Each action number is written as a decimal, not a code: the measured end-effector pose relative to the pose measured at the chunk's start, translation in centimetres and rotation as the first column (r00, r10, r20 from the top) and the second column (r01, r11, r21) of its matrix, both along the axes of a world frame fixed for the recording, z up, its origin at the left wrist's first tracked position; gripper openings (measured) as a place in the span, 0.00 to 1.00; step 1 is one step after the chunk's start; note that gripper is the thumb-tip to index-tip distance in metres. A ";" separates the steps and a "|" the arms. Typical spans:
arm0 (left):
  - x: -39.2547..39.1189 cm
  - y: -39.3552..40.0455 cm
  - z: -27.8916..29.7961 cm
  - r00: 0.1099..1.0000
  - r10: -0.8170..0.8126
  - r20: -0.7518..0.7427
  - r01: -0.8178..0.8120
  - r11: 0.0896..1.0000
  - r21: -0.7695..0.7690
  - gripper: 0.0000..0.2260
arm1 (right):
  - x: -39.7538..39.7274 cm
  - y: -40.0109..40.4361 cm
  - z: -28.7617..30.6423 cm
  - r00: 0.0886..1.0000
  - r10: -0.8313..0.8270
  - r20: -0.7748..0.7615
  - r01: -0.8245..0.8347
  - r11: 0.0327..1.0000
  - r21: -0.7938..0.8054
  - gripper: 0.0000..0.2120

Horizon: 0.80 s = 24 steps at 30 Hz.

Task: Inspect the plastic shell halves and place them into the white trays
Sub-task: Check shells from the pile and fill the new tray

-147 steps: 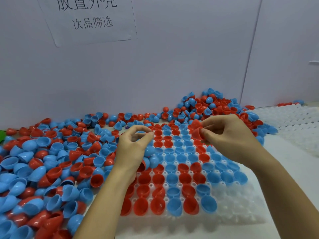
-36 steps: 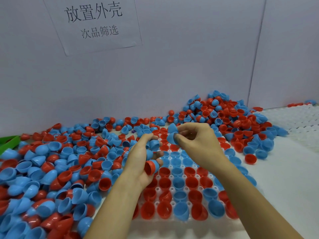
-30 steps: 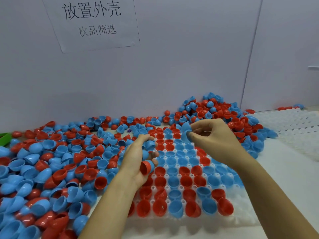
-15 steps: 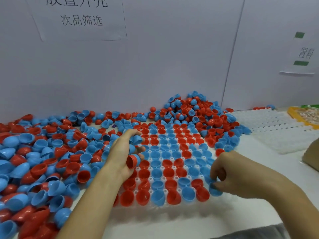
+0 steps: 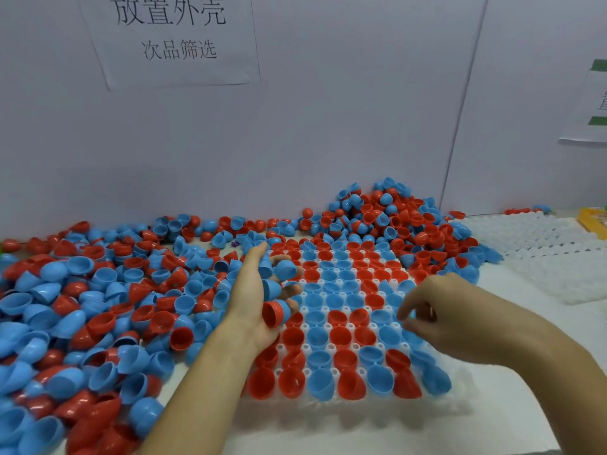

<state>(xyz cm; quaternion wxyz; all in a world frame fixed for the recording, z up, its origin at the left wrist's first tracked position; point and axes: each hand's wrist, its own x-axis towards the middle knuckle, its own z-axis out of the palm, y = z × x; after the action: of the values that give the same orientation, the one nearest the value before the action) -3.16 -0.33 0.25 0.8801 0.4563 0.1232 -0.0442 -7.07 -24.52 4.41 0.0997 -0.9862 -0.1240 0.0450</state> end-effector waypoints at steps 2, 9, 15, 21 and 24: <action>0.0 0.0 0.0 1.000 0.004 -0.002 -0.004 1.000 0.004 0.18 | 1.2 2.0 0.6 0.992 0.078 0.101 -0.091 0.988 0.124 0.08; 0.1 0.1 -0.4 0.999 -0.031 -0.013 0.031 0.999 -0.013 0.22 | 4.5 10.8 -1.0 0.916 0.197 0.349 -0.343 0.837 0.427 0.10; 0.6 0.0 -0.6 0.998 -0.045 0.043 0.039 0.990 0.134 0.19 | 6.1 10.7 -3.5 0.878 0.021 0.478 -0.306 0.794 0.526 0.06; 0.2 -0.4 -0.4 0.996 -0.079 0.044 0.068 0.975 0.210 0.11 | 6.3 9.7 -3.8 0.857 -0.087 0.509 -0.281 0.748 0.601 0.08; 0.3 -0.7 -0.5 0.990 -0.119 0.080 0.096 0.964 0.248 0.09 | 6.3 10.1 -4.2 0.864 -0.055 0.500 -0.291 0.756 0.586 0.09</action>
<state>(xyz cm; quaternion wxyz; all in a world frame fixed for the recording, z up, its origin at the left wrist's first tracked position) -2.89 -0.99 -0.28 0.8186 0.5685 0.0611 -0.0551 -0.78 -14.38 0.17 0.3939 -0.8592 -0.2169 -0.2442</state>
